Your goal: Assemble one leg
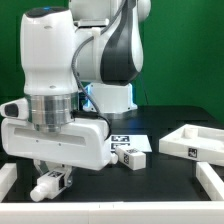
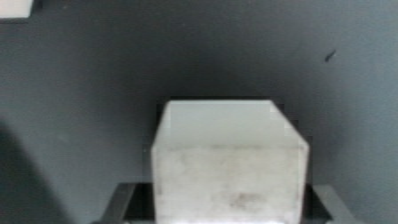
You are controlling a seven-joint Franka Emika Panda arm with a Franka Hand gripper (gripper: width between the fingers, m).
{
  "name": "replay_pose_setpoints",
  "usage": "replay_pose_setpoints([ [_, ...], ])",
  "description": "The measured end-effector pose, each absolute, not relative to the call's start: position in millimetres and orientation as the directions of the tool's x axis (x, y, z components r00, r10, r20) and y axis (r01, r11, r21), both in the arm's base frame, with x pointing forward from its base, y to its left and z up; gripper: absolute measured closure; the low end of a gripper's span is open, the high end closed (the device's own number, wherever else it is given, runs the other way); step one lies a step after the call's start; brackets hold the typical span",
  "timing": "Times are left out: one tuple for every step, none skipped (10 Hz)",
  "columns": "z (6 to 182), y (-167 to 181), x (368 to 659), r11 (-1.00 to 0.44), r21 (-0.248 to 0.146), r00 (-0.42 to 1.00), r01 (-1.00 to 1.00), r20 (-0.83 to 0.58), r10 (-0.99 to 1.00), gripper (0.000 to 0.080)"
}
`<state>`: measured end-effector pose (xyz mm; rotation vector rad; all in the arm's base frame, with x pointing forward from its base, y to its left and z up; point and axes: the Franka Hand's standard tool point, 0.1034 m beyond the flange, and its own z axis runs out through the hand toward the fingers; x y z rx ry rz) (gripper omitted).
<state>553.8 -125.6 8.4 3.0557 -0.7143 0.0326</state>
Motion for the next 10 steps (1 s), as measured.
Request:
replay_pose_setpoints([
  [10.9,-122.0,554.3,-0.894,-0.004,0.894,-0.448,0.006,-0.448,0.0432],
  [24.3,-112.6,557.3,-0.896,-0.015,0.896,-0.444,-0.013,-0.443,0.0256],
  [36.1,-106.7,556.1,-0.899,-0.023,0.899,-0.438,-0.006,-0.438,0.0172],
  [50.3,-95.1,554.2,-0.892,-0.034,0.893,-0.45,-0.012,-0.45,0.0156],
  [68.0,-77.2,553.7,-0.888,-0.049,0.889,-0.457,-0.003,-0.458,0.0156],
  [77.1,-50.9,546.4,-0.872,-0.057,0.874,-0.485,-0.01,-0.486,0.0156],
  [79.0,-27.8,546.1,-0.861,-0.057,0.862,-0.506,-0.012,-0.506,0.0151],
  [77.0,-9.8,546.2,-0.86,-0.055,0.862,-0.507,-0.016,-0.507,0.015],
  [76.6,-10.7,546.2,-0.869,-0.056,0.87,-0.492,-0.015,-0.492,0.015],
  [76.6,-11.3,546.2,-0.868,-0.055,0.87,-0.493,-0.015,-0.493,0.015],
])
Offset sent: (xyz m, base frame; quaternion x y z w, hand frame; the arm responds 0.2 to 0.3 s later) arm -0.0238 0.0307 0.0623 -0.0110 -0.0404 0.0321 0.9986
